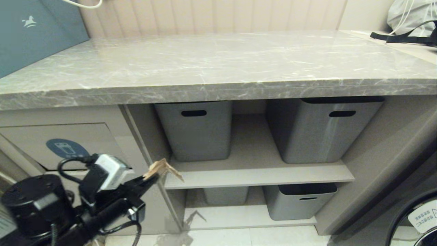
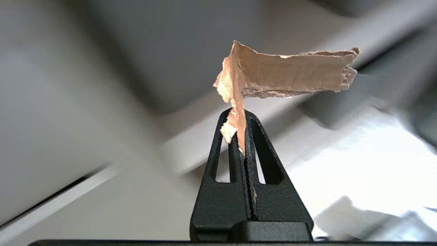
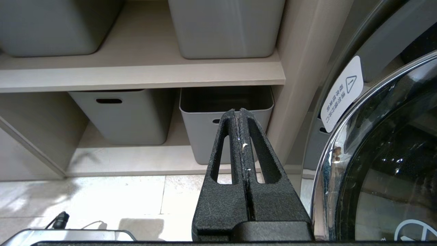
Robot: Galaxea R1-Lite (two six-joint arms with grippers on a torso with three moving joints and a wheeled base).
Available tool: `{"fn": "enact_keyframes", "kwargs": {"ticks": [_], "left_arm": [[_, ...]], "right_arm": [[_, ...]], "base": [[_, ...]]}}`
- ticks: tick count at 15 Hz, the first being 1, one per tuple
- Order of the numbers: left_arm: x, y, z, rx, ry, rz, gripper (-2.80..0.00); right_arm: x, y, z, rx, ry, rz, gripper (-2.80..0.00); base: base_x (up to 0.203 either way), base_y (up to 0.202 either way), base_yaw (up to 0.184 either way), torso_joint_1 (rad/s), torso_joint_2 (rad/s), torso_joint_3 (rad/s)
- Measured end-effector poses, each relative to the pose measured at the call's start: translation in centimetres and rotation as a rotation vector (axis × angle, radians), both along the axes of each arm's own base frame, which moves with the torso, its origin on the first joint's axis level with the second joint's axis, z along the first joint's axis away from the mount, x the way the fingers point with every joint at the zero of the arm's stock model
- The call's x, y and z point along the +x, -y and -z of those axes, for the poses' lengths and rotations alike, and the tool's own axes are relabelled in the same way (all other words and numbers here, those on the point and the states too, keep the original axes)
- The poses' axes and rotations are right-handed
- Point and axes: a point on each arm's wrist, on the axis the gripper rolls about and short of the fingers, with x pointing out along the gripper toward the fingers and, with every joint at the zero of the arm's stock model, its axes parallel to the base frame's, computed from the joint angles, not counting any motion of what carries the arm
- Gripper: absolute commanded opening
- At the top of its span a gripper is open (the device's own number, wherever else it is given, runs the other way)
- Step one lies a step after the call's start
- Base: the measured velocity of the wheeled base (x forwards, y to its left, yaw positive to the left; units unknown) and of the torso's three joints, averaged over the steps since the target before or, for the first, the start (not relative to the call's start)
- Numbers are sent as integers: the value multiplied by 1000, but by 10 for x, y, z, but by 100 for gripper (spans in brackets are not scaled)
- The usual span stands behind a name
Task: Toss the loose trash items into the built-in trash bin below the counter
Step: Put the garbage in the trash can
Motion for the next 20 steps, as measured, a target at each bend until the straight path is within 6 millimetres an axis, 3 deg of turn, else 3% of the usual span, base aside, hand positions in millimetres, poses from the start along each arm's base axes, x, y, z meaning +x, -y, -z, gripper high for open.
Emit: {"fn": "enact_keyframes", "kwargs": {"ticks": [7,12,15,20], "left_arm": [[-17,-93,-1,-8,43,-490,-280],[-14,-116,11,-20,-28,-646,-280],[3,-128,17,-62,-56,-691,-280],[52,-145,32,-85,-50,-650,-280]], "right_arm": [[0,0,0,0,0,0,-280],[0,0,0,0,0,0,-280],[0,0,0,0,0,0,-280],[0,0,0,0,0,0,-280]], "base": [[0,0,0,0,0,0],[0,0,0,0,0,0],[0,0,0,0,0,0],[0,0,0,0,0,0]]}}
